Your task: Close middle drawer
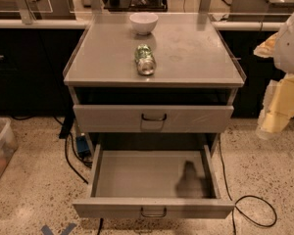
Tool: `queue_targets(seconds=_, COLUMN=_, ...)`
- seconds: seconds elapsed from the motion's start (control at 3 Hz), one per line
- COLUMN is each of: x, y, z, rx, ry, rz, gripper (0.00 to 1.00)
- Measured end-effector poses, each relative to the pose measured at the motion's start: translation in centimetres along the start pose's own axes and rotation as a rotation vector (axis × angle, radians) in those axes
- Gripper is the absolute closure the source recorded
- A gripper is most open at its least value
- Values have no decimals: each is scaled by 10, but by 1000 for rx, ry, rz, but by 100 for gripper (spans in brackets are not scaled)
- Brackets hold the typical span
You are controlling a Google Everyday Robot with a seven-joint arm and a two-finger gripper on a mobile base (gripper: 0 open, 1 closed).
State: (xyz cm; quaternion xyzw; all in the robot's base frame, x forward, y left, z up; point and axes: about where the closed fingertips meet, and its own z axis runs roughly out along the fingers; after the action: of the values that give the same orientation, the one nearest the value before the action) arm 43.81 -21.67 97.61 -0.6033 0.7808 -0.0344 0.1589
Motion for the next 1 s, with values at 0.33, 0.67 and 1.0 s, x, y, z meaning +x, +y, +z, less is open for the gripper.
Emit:
queue_targets(seconds=0.33, x=0, y=-1, z=-2, rx=11, ry=-3, rz=1, gripper=0)
queue_targets(seconds=0.67, x=10, y=1, z=18, rx=31, ry=-8, rz=23, gripper=0)
queue_targets(seconds=1.0, x=14, y=13, z=82, rx=-17, ry=-17, rz=20, gripper=0)
